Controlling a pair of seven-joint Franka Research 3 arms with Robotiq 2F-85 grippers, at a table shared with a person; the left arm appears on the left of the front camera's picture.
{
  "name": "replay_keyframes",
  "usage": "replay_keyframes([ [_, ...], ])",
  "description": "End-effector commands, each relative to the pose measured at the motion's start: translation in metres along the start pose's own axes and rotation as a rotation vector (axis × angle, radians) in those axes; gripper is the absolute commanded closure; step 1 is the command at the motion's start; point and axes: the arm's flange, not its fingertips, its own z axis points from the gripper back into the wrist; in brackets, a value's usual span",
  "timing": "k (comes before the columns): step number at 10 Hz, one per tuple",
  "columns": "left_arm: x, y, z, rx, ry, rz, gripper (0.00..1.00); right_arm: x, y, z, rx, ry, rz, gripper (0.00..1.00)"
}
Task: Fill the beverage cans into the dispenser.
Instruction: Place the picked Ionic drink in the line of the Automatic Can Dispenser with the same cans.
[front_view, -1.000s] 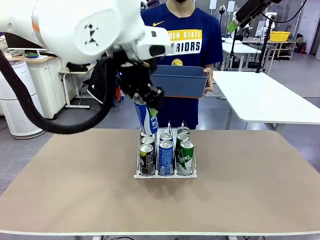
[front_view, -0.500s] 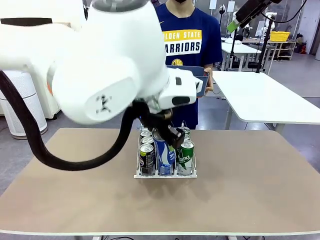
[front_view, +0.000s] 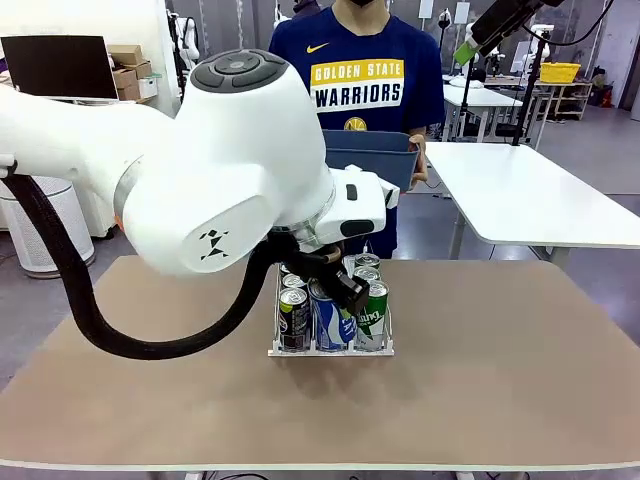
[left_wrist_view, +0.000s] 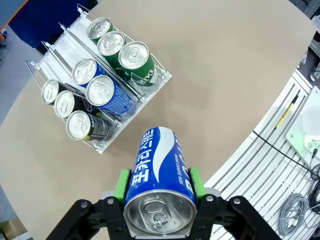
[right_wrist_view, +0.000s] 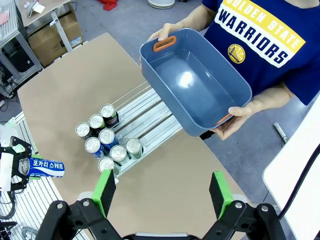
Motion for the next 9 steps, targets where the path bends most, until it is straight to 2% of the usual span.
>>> replay_keyframes([
  [1, 0.001, -0.004, 0.011, 0.022, -0.010, -0.009, 0.43, -0.001, 0.000, 0.001, 0.000, -0.002, 0.000, 0.00],
  [3, 0.000, -0.002, 0.004, 0.003, -0.005, -0.005, 0.43, -0.001, 0.000, 0.001, 0.000, -0.002, 0.000, 0.00],
  [5, 0.000, 0.012, -0.024, -0.074, -0.024, -0.068, 0.43, -0.001, 0.000, 0.001, 0.000, -0.002, 0.000, 0.00],
  [7, 0.002, 0.010, -0.045, -0.064, -0.033, -0.067, 0.43, -0.001, 0.000, 0.001, 0.000, -0.002, 0.000, 0.00],
  [9, -0.007, 0.024, -0.057, -0.070, -0.015, -0.066, 0.43, -0.001, 0.000, 0.001, 0.000, -0.002, 0.000, 0.00],
])
